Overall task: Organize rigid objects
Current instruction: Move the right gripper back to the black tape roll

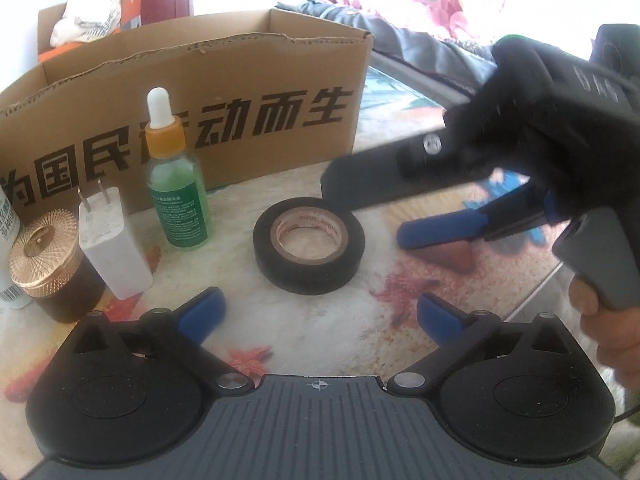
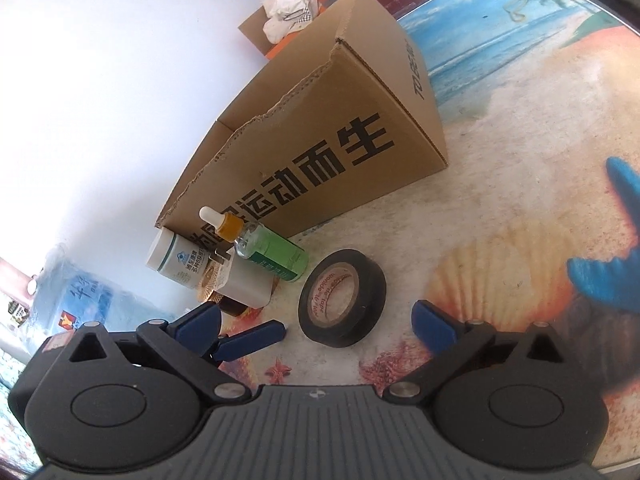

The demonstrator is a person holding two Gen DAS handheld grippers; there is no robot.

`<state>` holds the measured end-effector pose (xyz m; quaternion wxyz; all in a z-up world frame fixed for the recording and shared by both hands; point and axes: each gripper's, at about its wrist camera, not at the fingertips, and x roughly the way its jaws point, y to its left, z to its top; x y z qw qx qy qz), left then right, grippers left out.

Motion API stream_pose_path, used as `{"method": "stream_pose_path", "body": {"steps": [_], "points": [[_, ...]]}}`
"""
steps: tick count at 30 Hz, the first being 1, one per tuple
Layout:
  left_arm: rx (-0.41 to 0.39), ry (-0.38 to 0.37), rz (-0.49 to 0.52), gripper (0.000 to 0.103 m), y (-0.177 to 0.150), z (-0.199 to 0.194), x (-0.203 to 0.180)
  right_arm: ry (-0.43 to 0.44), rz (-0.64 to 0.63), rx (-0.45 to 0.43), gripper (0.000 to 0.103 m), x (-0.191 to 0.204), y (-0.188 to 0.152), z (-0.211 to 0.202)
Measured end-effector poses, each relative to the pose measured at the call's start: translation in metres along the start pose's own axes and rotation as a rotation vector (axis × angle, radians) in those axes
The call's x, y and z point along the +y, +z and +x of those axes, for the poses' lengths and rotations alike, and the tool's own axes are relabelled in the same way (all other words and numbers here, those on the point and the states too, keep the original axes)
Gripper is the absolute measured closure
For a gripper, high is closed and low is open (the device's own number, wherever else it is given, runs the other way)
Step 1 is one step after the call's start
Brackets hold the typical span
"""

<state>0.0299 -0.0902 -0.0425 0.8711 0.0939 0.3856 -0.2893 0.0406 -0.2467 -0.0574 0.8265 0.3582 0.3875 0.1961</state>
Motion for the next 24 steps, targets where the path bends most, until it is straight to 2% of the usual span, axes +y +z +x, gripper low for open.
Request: {"method": "stream_pose_path", "body": {"steps": [7, 24], "points": [[-0.025, 0.022, 0.022, 0.0, -0.004, 0.002, -0.005, 0.047, 0.057, -0.021, 0.0, -0.01, 0.0, -0.003], [-0.066, -0.052, -0.047, 0.0, -0.013, 0.0, 0.015, 0.062, 0.011, -0.031, 0.0, -0.009, -0.003, -0.002]]}}
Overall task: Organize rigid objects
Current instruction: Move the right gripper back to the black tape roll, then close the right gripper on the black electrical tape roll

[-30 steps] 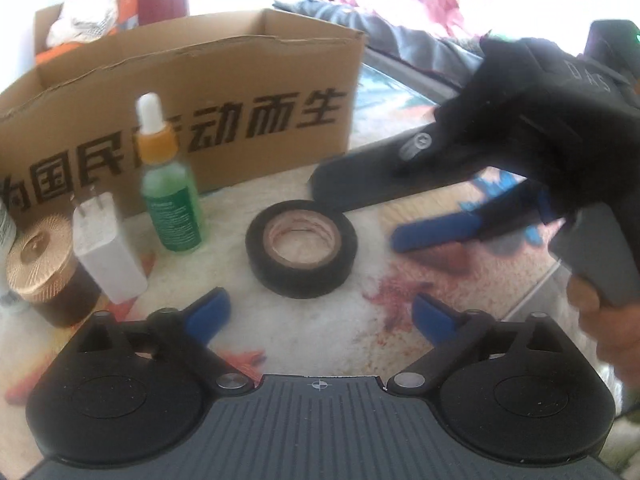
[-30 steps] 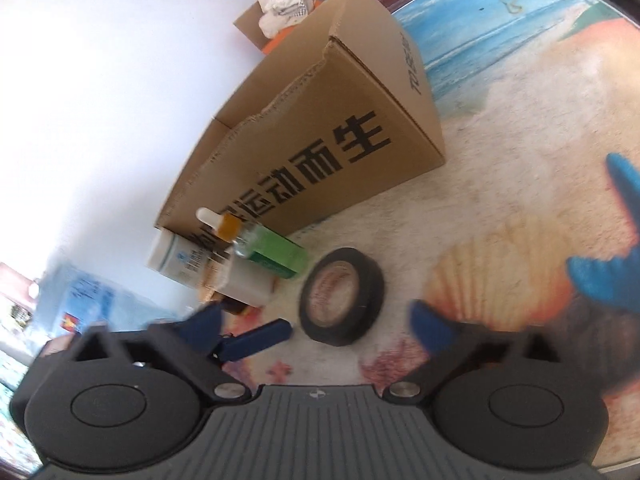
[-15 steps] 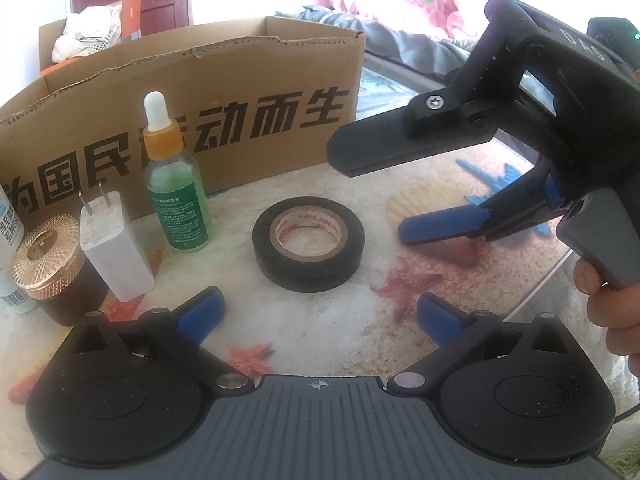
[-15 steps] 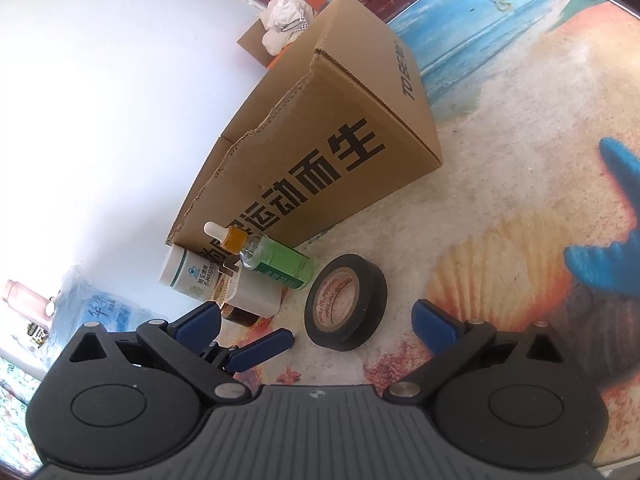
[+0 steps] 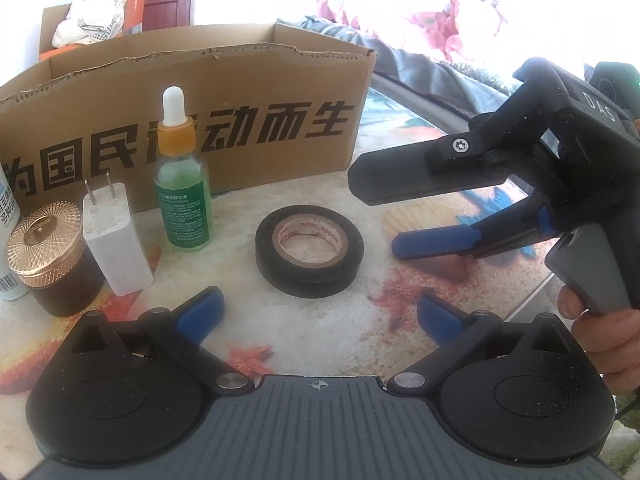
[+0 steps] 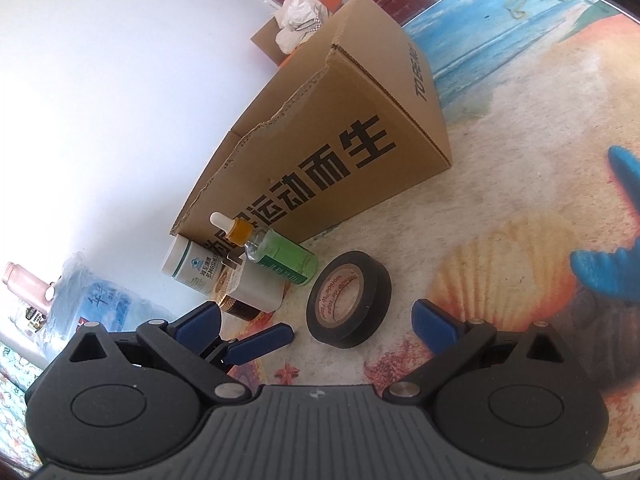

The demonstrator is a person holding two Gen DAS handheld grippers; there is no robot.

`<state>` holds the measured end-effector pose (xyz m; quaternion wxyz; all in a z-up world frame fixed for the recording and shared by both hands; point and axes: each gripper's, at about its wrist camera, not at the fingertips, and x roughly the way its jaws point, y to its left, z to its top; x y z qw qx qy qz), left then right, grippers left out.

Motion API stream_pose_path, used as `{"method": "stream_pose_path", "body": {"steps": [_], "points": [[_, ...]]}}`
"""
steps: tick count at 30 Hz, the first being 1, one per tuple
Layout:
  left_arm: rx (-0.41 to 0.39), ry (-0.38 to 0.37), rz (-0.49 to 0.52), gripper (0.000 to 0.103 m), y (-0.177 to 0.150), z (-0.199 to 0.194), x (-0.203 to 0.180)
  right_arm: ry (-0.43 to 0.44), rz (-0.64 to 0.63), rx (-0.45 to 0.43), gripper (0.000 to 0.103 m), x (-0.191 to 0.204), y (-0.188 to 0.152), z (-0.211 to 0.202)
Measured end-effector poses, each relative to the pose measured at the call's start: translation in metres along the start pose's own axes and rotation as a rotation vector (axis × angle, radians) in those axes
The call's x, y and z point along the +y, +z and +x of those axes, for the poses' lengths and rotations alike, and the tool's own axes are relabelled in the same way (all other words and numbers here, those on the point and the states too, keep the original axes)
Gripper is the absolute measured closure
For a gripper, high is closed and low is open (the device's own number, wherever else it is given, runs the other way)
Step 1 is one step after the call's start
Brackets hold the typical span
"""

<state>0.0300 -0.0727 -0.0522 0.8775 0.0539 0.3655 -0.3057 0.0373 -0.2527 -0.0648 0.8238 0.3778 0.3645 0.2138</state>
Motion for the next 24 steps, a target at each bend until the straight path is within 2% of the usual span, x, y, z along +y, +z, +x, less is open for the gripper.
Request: {"method": "stream_pose_path", "body": {"steps": [6, 12, 15, 17, 20, 24], "points": [[0.018, 0.041, 0.046, 0.0, 0.0, 0.002, -0.008, -0.031, -0.014, -0.006, 0.0, 0.006, 0.0, 0.003], [-0.004, 0.046, 0.054, 0.004, 0.003, -0.001, -0.011, -0.172, -0.207, -0.067, 0.001, 0.031, -0.006, -0.002], [-0.031, 0.061, 0.046, 0.009, 0.006, 0.0, -0.01, -0.251, -0.268, -0.095, 0.007, 0.037, -0.005, -0.003], [-0.039, 0.064, 0.036, 0.012, 0.009, 0.003, -0.009, -0.296, -0.291, -0.1, 0.018, 0.038, -0.003, -0.001], [-0.033, 0.074, 0.02, 0.027, 0.013, 0.009, -0.008, -0.327, -0.315, -0.092, 0.031, 0.038, 0.0, 0.003], [-0.039, 0.058, -0.015, 0.035, 0.017, 0.011, -0.005, -0.346, -0.33, -0.064, 0.041, 0.037, 0.002, 0.012]]}}
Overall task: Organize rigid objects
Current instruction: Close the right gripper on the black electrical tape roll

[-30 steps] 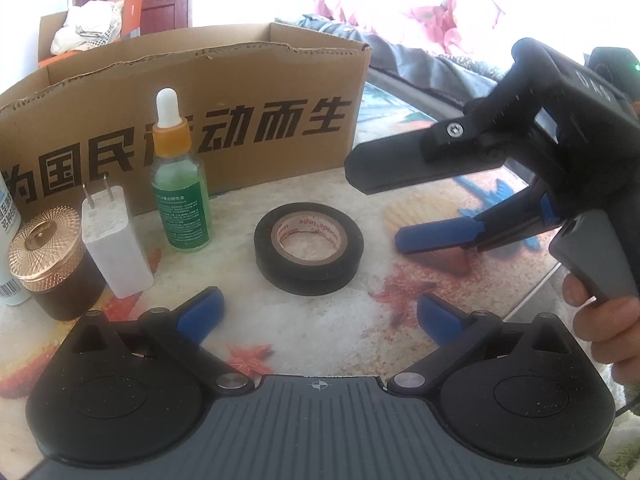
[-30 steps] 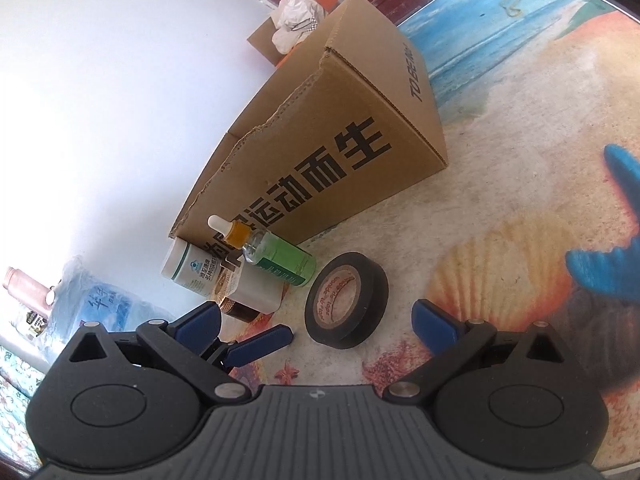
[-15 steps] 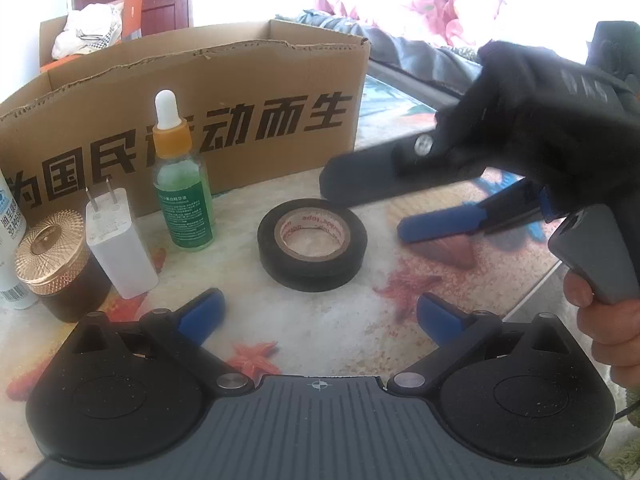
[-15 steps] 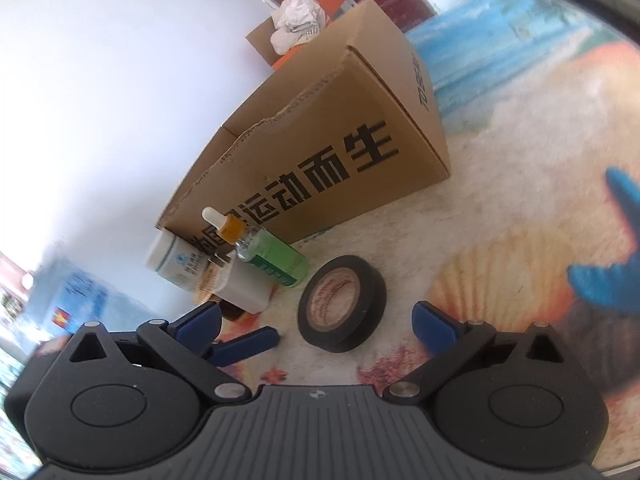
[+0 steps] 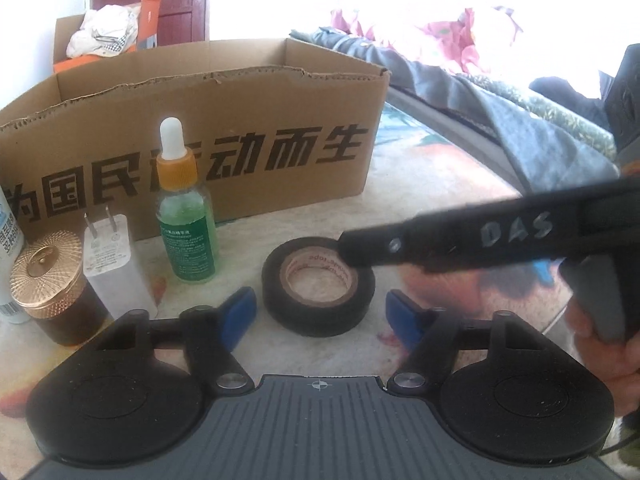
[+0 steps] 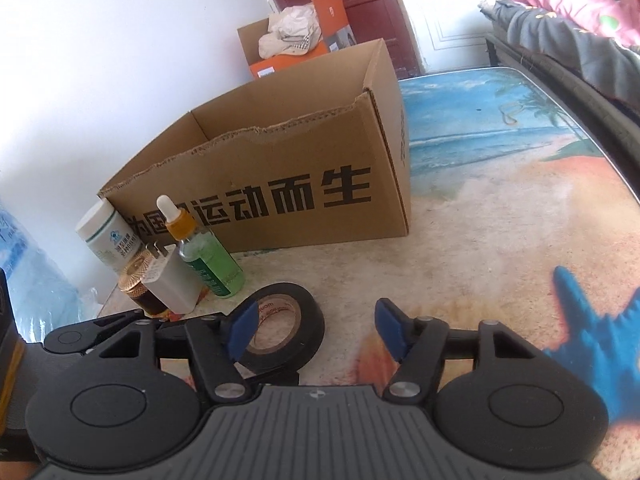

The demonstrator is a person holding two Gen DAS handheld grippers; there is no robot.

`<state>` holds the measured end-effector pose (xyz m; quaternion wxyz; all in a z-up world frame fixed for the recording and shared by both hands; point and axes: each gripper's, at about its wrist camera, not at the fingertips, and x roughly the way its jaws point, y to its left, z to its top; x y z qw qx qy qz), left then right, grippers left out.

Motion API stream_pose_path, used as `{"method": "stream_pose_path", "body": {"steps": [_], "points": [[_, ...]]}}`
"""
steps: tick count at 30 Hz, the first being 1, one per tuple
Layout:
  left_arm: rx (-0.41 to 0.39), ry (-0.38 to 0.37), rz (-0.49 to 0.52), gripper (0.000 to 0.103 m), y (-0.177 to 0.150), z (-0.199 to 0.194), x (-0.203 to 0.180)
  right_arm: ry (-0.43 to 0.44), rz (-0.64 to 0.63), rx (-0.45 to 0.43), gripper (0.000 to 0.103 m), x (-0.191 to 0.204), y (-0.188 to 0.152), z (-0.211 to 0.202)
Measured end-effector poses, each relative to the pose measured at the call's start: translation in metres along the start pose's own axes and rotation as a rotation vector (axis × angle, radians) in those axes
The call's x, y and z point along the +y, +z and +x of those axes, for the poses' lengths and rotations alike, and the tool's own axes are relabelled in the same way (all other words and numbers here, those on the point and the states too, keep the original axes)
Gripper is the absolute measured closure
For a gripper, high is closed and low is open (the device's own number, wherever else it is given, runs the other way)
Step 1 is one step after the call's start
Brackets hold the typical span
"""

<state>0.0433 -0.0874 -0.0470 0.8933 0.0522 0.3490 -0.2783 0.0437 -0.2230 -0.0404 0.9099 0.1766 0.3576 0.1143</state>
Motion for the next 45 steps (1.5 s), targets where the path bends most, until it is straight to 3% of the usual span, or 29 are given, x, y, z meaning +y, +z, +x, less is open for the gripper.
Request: {"method": "stream_pose_path", "body": {"steps": [2, 4, 8, 20, 24, 31, 45], "points": [[-0.008, -0.002, -0.003, 0.036, 0.001, 0.0, 0.0, 0.003, 0.006, 0.013, 0.048, 0.0, 0.0, 0.005], [-0.011, -0.002, -0.002, 0.037, 0.0, 0.001, 0.0, 0.006, 0.017, 0.029, 0.063, 0.0, -0.002, 0.009], [-0.012, -0.007, 0.001, 0.041, -0.001, 0.0, 0.002, 0.004, 0.0, 0.037, 0.074, 0.003, -0.005, 0.009], [0.023, -0.092, 0.018, 0.042, -0.013, -0.022, -0.005, 0.012, -0.061, 0.086, 0.076, 0.012, -0.019, -0.01], [-0.001, -0.065, 0.063, 0.039, -0.013, -0.024, -0.01, -0.021, -0.094, 0.065, 0.076, 0.016, -0.019, -0.014], [0.033, -0.048, 0.11, 0.038, -0.01, -0.008, -0.015, -0.013, -0.117, 0.064, 0.076, 0.017, -0.015, -0.008], [0.013, -0.022, 0.127, 0.037, -0.012, -0.001, -0.019, -0.028, -0.167, 0.064, 0.081, 0.019, -0.018, 0.001]]}}
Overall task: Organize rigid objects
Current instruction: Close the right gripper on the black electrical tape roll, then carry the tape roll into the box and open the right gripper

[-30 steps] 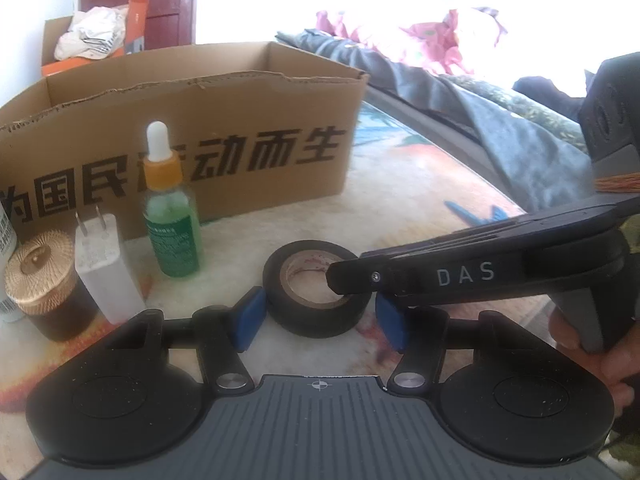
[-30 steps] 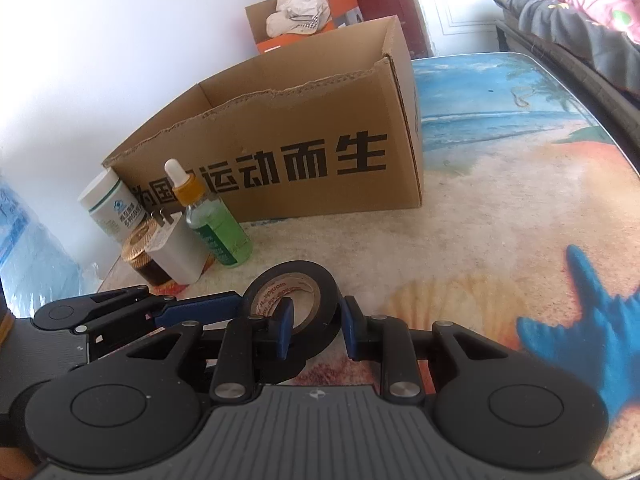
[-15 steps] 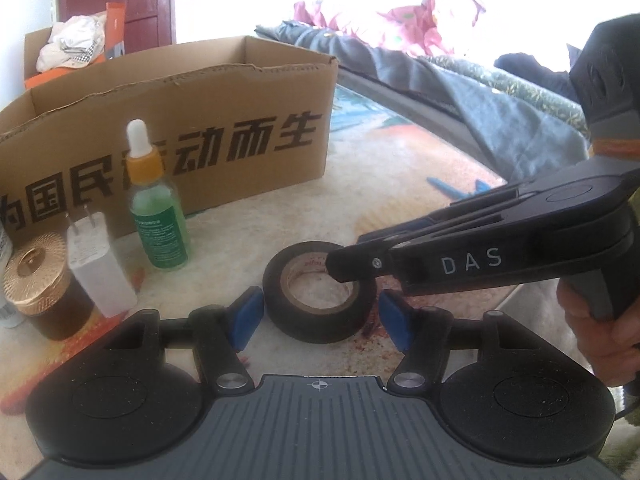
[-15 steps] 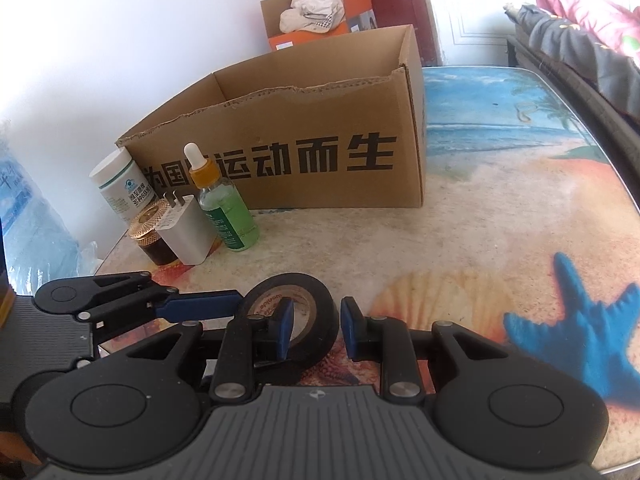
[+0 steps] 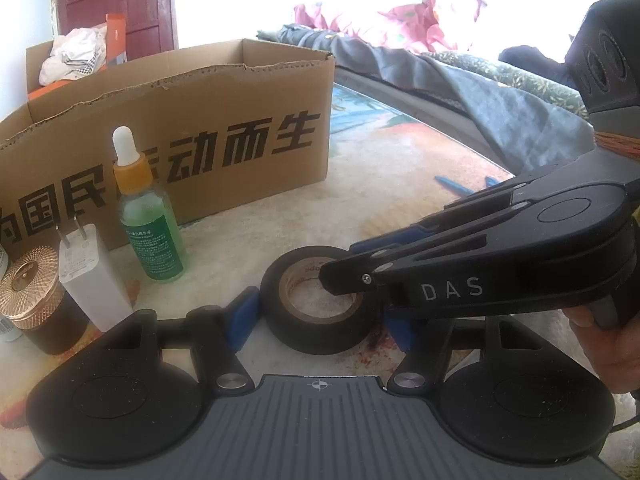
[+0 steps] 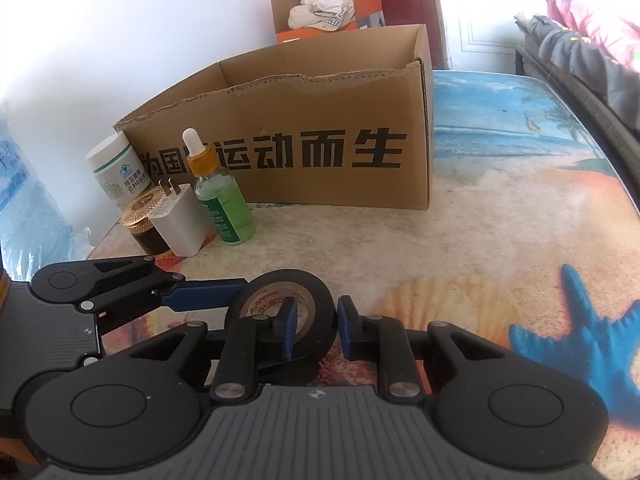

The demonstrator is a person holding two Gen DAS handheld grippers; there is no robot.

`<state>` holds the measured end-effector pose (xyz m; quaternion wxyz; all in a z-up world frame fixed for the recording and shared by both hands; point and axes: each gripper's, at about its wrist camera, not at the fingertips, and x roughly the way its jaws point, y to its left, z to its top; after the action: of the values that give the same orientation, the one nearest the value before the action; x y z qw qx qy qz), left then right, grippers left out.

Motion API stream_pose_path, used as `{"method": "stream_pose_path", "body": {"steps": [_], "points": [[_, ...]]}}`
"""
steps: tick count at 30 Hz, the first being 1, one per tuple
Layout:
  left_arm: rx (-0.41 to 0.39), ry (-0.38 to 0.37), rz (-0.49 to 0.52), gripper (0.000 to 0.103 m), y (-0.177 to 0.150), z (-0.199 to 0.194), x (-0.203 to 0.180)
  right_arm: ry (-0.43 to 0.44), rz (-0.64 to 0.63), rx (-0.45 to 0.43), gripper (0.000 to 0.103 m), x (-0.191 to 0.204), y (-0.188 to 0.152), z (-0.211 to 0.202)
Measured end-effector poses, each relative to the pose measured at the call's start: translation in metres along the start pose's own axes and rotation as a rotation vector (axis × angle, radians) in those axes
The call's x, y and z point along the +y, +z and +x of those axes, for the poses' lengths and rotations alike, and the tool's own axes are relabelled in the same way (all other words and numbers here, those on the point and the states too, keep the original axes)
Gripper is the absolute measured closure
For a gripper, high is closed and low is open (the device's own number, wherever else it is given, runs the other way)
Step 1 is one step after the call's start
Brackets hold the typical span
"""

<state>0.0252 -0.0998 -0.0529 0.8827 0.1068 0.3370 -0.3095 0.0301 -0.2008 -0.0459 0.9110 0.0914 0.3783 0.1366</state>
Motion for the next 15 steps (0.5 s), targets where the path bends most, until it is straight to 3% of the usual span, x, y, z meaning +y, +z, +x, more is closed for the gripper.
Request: {"method": "stream_pose_path", "body": {"steps": [8, 15], "points": [[-0.029, 0.006, 0.01, 0.037, 0.006, -0.012, -0.005, -0.012, -0.012, -0.023, 0.081, 0.004, 0.004, -0.014], [-0.175, 0.059, 0.055, 0.037, 0.041, -0.049, 0.001, -0.007, -0.072, -0.167, 0.081, 0.021, 0.041, -0.049]]}}
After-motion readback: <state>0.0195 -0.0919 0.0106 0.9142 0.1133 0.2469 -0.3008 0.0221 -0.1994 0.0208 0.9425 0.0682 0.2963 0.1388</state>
